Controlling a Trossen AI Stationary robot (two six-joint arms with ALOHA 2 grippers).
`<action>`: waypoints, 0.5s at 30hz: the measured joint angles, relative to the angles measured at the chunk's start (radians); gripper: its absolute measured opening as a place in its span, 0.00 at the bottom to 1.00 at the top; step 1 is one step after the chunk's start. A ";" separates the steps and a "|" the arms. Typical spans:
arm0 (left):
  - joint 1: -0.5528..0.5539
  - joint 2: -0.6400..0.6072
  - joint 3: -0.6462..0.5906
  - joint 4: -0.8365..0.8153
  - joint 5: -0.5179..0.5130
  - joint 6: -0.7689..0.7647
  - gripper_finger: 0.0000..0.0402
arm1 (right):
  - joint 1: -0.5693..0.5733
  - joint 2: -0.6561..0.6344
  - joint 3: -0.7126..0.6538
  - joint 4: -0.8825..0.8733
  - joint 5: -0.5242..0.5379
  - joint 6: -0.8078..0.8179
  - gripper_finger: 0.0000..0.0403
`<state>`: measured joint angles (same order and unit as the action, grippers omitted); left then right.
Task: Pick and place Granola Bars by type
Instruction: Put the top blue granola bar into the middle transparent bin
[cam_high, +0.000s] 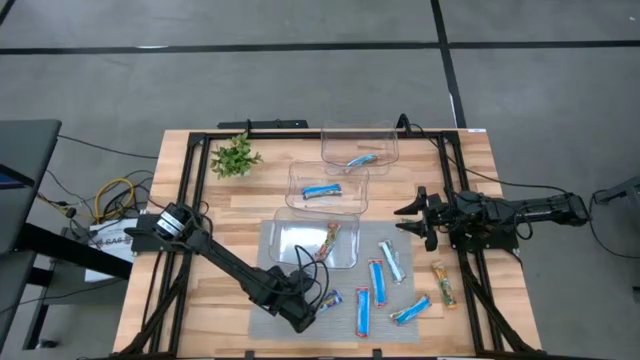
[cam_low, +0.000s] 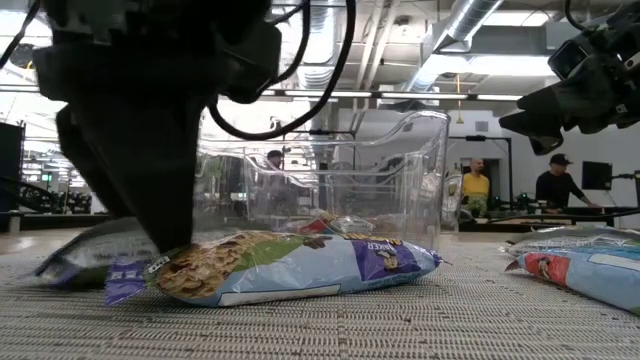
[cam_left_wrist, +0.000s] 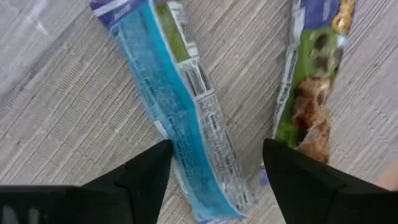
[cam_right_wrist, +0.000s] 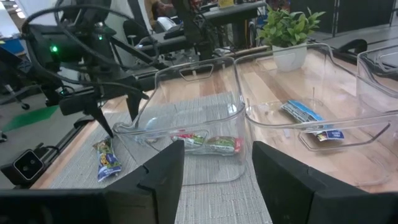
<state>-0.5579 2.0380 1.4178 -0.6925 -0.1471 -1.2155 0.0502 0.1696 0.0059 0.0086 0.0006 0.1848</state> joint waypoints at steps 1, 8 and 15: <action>0.000 0.002 0.000 0.004 0.001 -0.006 0.61 | 0.000 0.000 0.000 0.000 0.000 0.000 0.46; -0.011 0.009 0.000 0.006 -0.031 -0.026 0.52 | 0.000 0.000 0.000 0.000 0.000 0.000 0.46; -0.018 0.009 0.000 0.003 -0.022 -0.026 0.31 | 0.000 0.000 0.000 0.000 0.000 0.000 0.46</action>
<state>-0.5762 2.0472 1.4178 -0.6895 -0.1687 -1.2418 0.0498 0.1696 0.0059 0.0085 0.0006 0.1848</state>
